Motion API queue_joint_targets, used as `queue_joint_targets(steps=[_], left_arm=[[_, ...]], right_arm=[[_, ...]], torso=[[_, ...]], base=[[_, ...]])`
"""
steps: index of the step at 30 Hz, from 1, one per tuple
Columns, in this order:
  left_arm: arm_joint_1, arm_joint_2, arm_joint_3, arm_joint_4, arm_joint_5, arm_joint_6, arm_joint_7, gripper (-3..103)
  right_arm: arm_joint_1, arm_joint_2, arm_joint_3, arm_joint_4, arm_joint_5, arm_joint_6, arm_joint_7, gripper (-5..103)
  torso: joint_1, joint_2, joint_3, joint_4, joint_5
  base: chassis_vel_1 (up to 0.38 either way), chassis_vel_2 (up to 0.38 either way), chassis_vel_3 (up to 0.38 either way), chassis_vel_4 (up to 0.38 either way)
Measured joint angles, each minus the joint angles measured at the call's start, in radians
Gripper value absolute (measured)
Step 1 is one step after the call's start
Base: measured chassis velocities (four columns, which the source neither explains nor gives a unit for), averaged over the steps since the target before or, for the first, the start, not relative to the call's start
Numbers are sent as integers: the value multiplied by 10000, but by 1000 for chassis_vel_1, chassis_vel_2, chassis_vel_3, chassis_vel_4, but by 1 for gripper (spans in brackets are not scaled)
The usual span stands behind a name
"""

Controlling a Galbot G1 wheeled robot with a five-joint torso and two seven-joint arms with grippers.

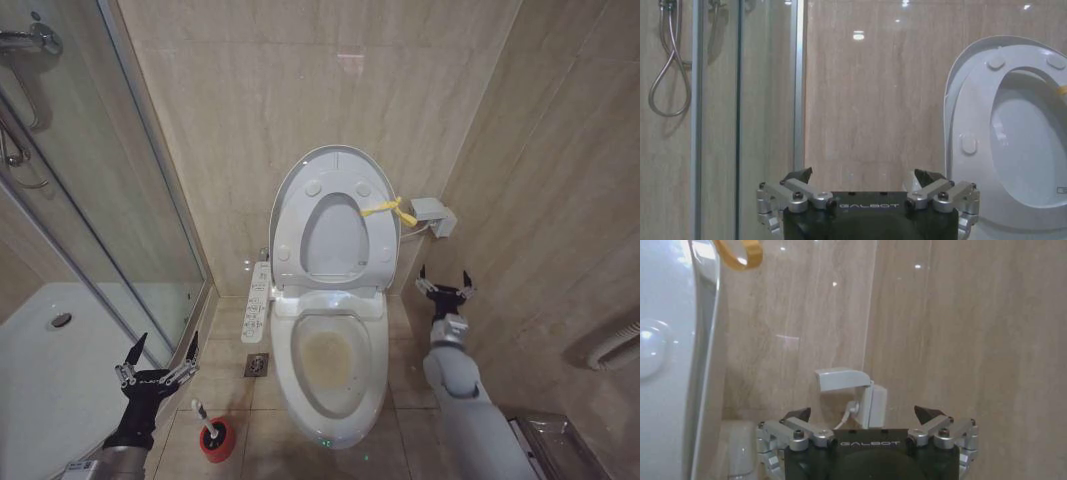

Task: Open the toilet lid, clean the toilet bowl with a toilet brush, close the toilet lid, and flush.

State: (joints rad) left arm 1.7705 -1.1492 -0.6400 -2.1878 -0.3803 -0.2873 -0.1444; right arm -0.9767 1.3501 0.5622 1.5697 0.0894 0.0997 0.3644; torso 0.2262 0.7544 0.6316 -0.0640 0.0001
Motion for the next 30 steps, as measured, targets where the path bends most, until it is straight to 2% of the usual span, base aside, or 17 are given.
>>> queue_joint_targets(steps=[10,19,30], left_arm=[[0,0,0,0,0,0,0,100],[0,0,0,0,0,0,0,100],[0,0,0,0,0,0,0,100]], right_arm=[[2026,-210,-682,-1400,-88,-354,611,100],[3401,-327,-897,-2619,-114,-213,595,100],[4897,-4,-1570,-3797,-210,-118,569,100]], torso=[[0,0,0,0,0],[0,0,0,0,-1],[-1,0,0,2,-2]], base=[[0,0,0,0],[0,0,0,0],[0,0,0,0]])
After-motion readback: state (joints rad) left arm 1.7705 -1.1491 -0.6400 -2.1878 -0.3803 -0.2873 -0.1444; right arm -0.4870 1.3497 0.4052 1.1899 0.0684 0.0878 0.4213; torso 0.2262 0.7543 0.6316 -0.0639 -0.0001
